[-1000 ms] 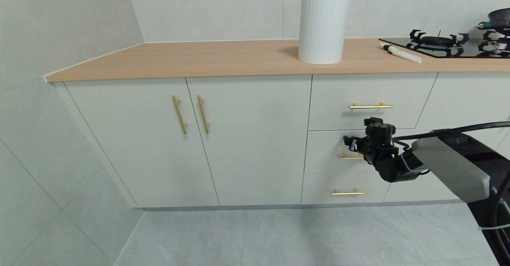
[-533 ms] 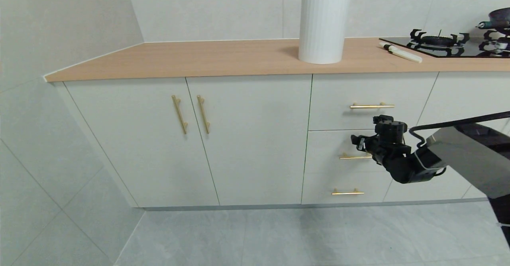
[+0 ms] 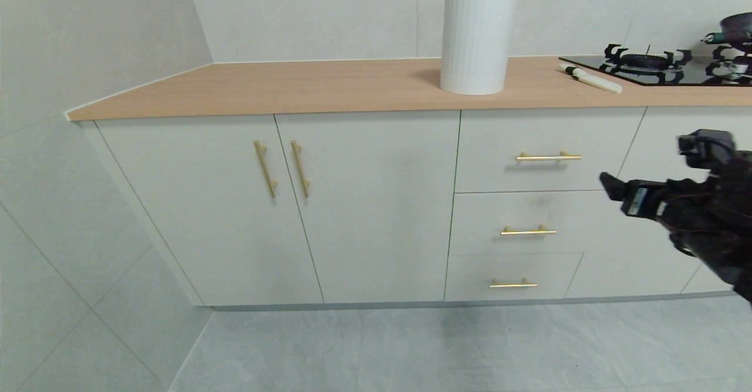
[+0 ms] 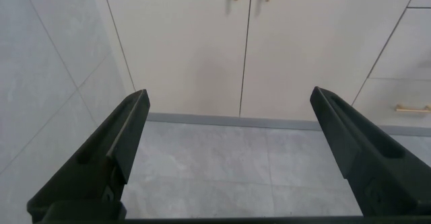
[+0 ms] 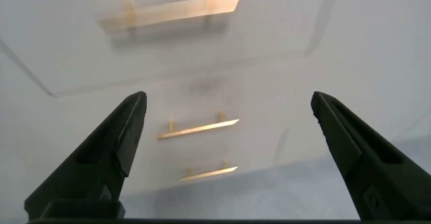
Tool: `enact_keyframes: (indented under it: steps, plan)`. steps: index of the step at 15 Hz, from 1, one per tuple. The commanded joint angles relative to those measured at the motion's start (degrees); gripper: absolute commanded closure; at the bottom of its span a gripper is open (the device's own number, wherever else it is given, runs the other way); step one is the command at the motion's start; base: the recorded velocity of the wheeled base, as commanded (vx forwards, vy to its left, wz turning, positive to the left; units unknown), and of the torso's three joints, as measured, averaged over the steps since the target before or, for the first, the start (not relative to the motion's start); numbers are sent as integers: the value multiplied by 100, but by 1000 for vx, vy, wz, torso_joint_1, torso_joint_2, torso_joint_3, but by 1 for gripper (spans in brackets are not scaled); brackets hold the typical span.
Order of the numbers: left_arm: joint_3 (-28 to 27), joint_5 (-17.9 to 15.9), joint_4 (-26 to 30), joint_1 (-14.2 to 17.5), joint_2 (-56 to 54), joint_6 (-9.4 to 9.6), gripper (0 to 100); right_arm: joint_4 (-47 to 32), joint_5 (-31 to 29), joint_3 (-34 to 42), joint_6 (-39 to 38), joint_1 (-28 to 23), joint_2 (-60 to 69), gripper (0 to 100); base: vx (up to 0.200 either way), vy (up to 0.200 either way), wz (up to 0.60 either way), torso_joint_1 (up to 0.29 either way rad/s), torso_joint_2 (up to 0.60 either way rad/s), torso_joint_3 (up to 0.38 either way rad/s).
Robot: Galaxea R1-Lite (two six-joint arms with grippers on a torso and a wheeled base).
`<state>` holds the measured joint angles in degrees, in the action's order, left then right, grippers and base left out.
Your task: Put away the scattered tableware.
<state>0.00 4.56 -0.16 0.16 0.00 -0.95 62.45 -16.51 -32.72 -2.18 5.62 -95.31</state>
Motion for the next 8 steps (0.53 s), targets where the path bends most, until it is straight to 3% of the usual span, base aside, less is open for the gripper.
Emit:
enact_keyframes:
  steps: [1, 2, 4, 6, 8]
  plan:
    - [0, 1, -2, 2, 0, -2, 0, -110, -257, 1866, 886, -131, 3572, 0, 0, 0, 0, 0, 0, 0]
    - [0, 1, -2, 2, 0, -2, 0, -559, -248, 2077, 1185, -228, 4345, 0, 0, 0, 0, 0, 0, 0]
    - [0, 1, -2, 2, 0, -2, 0, -2255, -239, 2068, 1484, -246, 5989, 0, 0, 0, 0, 0, 0, 0]
    - [0, 1, -2, 2, 0, -2, 0, -4356, -239, 1461, 1554, -246, 7272, 0, 0, 0, 0, 0, 0, 0]
    - [0, 1, -2, 2, 0, -2, 0, -5850, -230, 829, 1563, -246, 8107, 0, 0, 0, 0, 0, 0, 0]
